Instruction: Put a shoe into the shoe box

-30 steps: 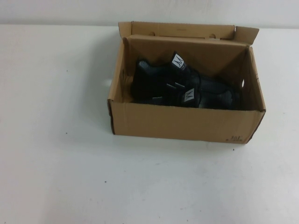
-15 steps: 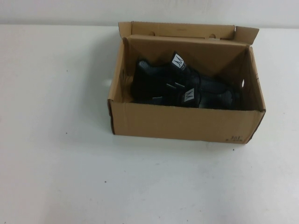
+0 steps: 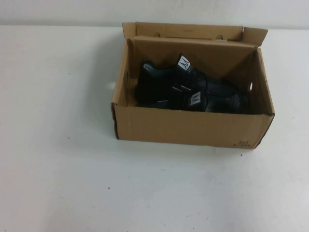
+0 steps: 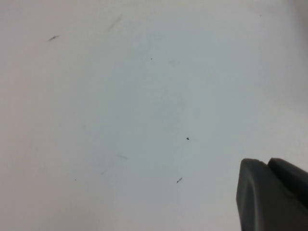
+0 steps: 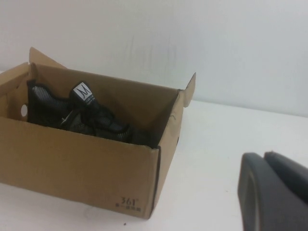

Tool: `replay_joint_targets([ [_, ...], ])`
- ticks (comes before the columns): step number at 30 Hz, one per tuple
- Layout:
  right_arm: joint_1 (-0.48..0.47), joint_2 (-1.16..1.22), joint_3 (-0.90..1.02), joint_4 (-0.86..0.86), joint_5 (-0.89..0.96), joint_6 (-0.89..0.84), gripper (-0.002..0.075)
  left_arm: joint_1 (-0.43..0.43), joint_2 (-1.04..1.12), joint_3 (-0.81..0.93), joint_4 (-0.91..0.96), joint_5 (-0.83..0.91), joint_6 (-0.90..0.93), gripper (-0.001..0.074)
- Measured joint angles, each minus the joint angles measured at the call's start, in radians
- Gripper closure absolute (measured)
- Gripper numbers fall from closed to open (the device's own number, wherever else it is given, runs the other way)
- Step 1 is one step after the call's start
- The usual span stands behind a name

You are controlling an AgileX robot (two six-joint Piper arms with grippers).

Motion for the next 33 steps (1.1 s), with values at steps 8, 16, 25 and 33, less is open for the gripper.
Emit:
replay_joint_targets([
  [8,0.0,0.0,0.077,0.0,-0.025,0.0,0.0742,0.0,0.0,0.0,0.0,0.0,0.0,0.0736],
  [16,0.0,0.0,0.3,0.093,-0.118,0.0,0.0742,0.0,0.0,0.0,0.0,0.0,0.0,0.0736],
  [25,0.0,0.0,0.312,0.12,-0.063,0.0,0.0742,0.0,0.0,0.0,0.003,0.002,0.0,0.0736],
  [33,0.0,0.0,0.312,0.123,-0.06,0.0,0.0742,0.0,0.0,0.0,0.007,0.002,0.0,0.0736],
])
